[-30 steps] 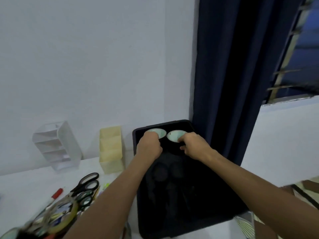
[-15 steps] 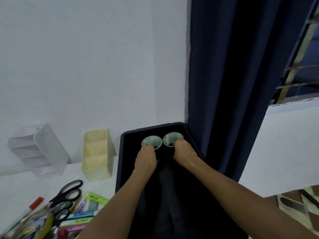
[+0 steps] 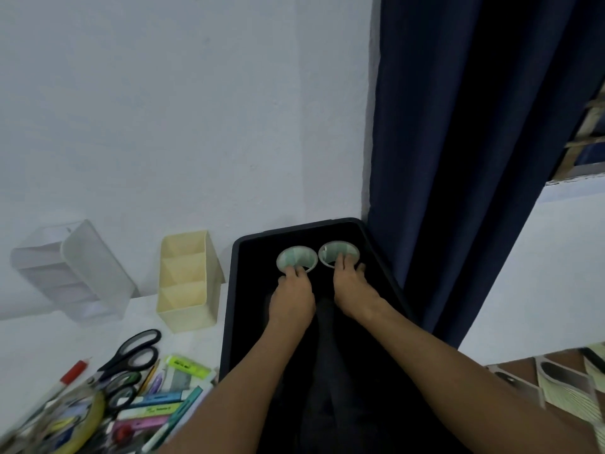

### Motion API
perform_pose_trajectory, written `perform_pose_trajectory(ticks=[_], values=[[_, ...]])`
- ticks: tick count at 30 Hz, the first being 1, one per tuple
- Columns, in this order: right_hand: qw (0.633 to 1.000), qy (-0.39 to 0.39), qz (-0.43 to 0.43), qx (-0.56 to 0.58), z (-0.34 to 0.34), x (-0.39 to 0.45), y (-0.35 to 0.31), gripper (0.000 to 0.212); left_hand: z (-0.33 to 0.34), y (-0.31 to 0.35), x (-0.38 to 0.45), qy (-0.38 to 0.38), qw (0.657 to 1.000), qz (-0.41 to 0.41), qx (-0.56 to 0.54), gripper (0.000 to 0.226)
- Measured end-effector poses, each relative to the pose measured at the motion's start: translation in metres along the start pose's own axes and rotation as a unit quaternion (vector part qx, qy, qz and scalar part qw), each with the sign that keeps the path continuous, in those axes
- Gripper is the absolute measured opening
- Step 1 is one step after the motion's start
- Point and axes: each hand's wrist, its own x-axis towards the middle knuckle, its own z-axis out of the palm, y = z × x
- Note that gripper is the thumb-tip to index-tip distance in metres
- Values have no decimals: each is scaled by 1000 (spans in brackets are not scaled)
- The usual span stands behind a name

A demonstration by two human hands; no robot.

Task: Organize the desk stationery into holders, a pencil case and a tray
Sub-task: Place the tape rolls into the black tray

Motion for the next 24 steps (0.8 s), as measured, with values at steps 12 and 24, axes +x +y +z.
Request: perform_pose_trajectory(ticks=[12,24], values=[[993,89,-74,-18,-37,-33,-41,74,-82,-27,-41,4,999,-7,-41,67],[877,-81,-470,66,-10,-105,-246,32,-156,-232,-198,63,959,-276,-25,43]])
